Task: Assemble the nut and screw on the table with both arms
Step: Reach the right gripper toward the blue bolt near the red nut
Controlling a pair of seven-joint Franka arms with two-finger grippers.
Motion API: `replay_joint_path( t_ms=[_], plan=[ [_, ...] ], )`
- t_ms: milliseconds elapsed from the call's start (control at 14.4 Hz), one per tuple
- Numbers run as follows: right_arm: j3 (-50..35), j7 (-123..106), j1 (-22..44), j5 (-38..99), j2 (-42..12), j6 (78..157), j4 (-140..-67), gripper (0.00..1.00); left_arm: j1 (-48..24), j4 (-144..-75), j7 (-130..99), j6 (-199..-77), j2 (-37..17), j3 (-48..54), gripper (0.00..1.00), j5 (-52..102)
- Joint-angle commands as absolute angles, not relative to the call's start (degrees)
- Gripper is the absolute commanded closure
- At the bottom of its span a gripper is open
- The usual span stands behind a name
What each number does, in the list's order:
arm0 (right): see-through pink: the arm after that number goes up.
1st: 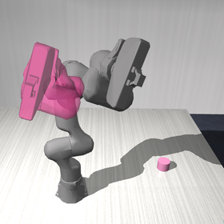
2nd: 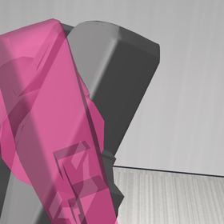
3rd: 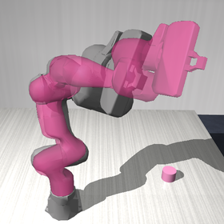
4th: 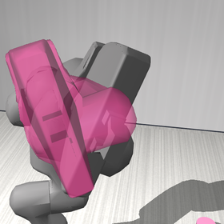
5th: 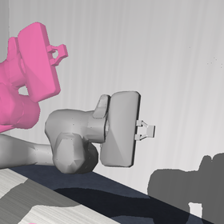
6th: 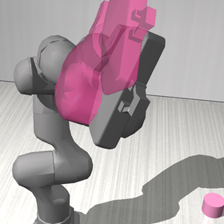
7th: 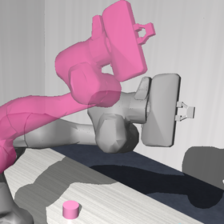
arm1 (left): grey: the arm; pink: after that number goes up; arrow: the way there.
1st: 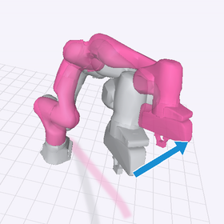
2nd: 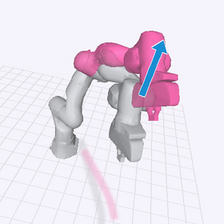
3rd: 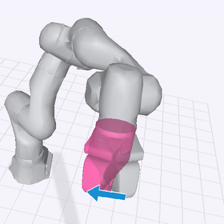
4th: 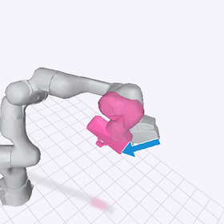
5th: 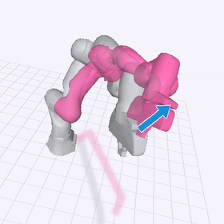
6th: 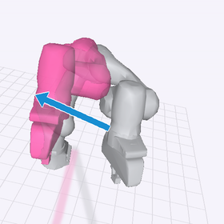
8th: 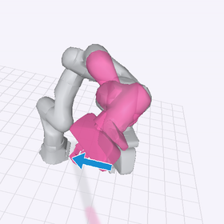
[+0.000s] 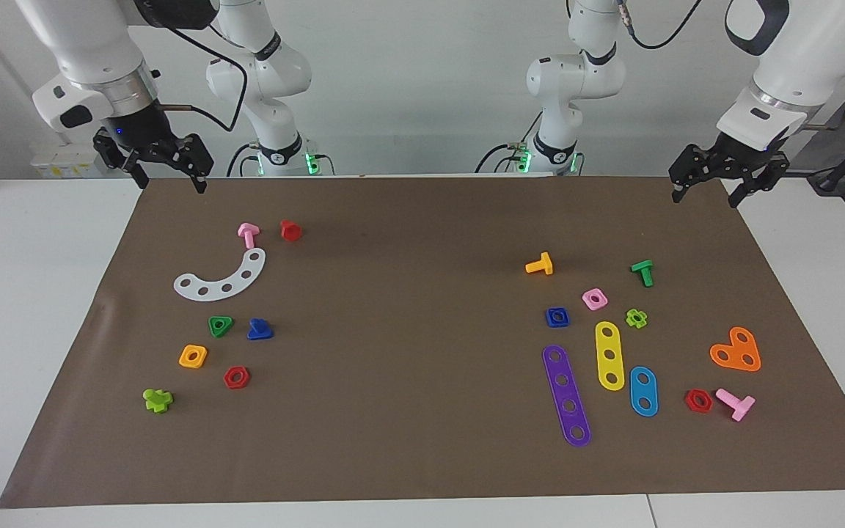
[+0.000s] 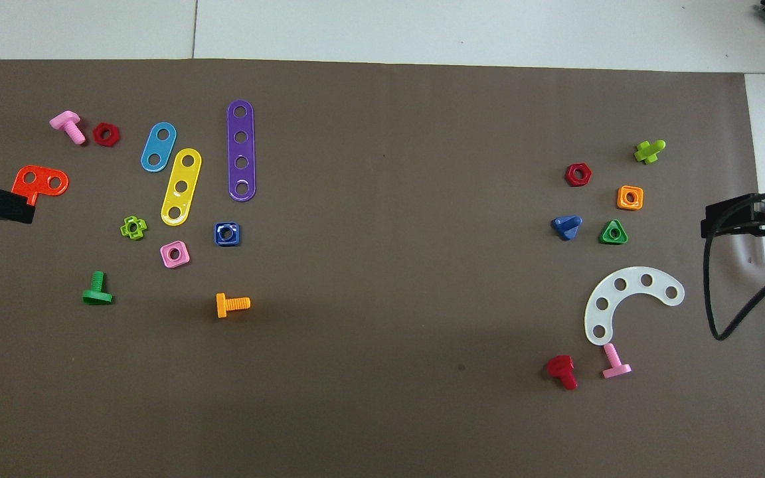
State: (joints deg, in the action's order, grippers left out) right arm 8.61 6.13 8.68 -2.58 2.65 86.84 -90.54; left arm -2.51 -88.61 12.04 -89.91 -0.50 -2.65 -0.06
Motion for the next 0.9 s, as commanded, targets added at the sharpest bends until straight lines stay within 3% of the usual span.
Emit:
replay_joint_path(
  t_ms=[0,417,694,833],
  plan=[
    [8.6,4.4,8.3,-1.9,3.0,87.9,-91.6,0.0,-1.7,-89.0,12.6,-89.1,0.2,-2.2,0.0,0.8],
    [8.6,4.6,8.3,-1.5,4.0,89.5,-94.4,0.0,-1.7,-89.0,12.6,-89.1,0.2,-2.2,0.0,0.8],
    [8.4,4.2,8.7,-1.2,4.0,97.4,-99.8,0.0,-1.6,-89.0,12.6,-89.1,0.2,-2.2,0.0,0.8],
    [8.3,3.2,10.3,-1.2,3.1,105.3,-105.8,0.0,-1.7,-89.0,12.6,-89.1,0.2,-2.2,0.0,0.8]
  ],
)
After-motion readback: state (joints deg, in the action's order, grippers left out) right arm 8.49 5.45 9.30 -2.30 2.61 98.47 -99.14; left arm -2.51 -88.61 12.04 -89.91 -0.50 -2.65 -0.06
